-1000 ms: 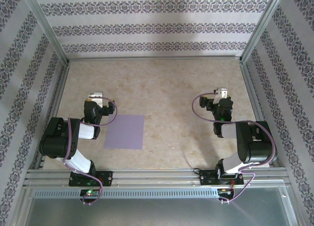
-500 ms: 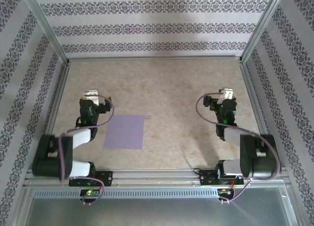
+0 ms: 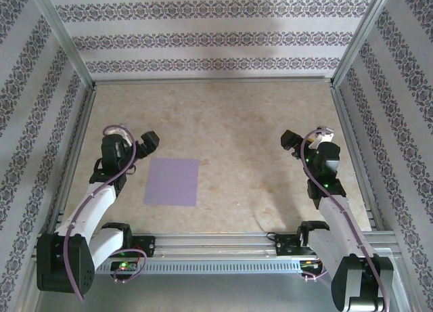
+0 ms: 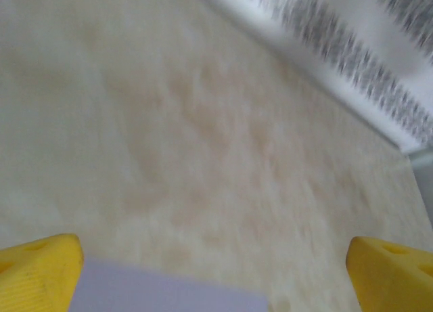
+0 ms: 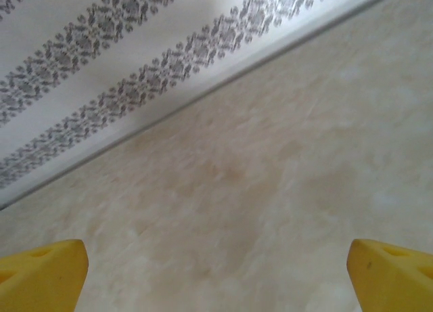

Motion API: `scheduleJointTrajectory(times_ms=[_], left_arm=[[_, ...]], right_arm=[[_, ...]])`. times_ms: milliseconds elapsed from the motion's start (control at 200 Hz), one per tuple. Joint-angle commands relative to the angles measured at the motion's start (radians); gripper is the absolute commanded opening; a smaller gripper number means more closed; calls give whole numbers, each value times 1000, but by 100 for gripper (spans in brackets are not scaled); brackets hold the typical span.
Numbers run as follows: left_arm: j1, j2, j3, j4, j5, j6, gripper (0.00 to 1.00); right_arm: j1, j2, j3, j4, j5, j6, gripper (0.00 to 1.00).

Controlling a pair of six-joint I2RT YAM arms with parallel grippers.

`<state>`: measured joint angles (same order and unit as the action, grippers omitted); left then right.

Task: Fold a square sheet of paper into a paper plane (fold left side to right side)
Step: Move the square sheet of paper to the center of the table.

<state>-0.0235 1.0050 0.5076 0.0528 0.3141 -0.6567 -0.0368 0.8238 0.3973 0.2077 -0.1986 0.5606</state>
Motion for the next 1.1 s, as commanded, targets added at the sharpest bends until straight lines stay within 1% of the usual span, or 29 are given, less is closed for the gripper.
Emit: scheduleJointTrajectory(times_ms=[0,85,175,335,420,525,735,879,1094], left_arm=[[-46,-9,25,-213,156,-115,100],[-97,2,40,-291,191,-120,100],[-178,23,45,-313,195,-145,100],[-300,133,44,-248,212,-217,100],[-345,196,58,-240,190,-223,100],[-373,254,66,-238,149,-226,100],[-404,358,78,-235,132,-239,100],[-440,432,100,-191,127,-265,100],[-552,570,209,-158,85,-307,100]], right_arm=[[16,-17,32,-125,-119,119,98],[40,-8,60,-193,-140,123,98],[69,12,91,-243,-137,98,98],[108,37,127,-287,-83,70,98],[127,40,139,-298,-54,63,98],[140,34,145,-320,-26,58,98],[141,8,150,-379,26,42,98],[140,26,175,-412,39,30,98],[140,67,214,-458,53,24,98]])
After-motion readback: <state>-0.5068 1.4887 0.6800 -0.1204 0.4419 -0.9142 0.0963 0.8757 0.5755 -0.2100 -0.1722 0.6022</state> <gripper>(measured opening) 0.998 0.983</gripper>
